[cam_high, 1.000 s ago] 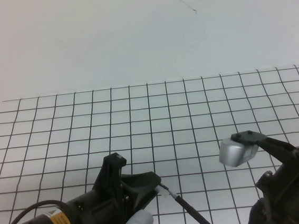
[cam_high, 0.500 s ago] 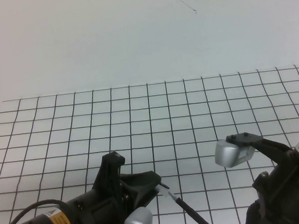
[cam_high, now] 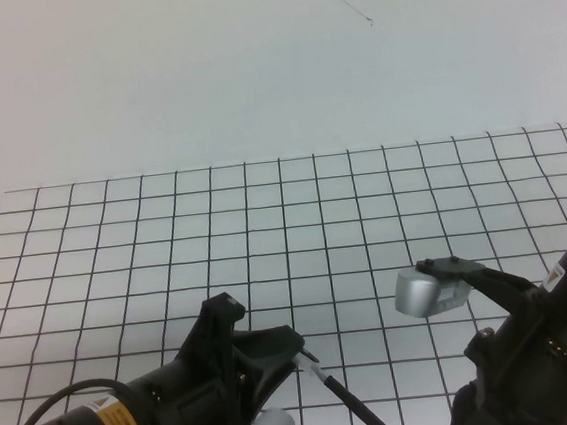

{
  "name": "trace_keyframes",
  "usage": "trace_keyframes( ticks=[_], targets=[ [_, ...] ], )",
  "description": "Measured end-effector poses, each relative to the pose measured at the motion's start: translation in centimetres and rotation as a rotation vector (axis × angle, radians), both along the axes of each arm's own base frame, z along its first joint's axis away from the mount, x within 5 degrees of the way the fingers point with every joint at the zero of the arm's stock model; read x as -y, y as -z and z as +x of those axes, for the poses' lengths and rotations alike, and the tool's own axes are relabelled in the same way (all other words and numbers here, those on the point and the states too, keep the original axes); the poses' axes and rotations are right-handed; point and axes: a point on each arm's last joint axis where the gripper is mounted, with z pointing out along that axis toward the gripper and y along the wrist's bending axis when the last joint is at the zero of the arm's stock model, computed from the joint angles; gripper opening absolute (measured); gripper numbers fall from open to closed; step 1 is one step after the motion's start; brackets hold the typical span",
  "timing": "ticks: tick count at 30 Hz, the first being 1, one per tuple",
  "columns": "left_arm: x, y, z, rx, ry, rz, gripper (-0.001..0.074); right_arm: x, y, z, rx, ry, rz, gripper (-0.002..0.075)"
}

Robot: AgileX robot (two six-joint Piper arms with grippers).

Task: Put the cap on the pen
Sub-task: Put the cap on the pen

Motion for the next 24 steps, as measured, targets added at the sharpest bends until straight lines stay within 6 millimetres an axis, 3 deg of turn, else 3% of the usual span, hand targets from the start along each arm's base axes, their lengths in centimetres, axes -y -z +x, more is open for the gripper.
trace_keyframes(
  ticks=[12,24],
  targets=[
    [-0.1,0.1,0.0,0.013,0.001,0.023,0.0,-0.2,0.4,0.6,0.028,0.03,0.004,0.0062],
    [0.8,0.3,-0.6,-0.025,0.036,0.0,0.0,-0.6,-0.7,1.3,0.093,0.031,0.025,0.0062]
  ],
)
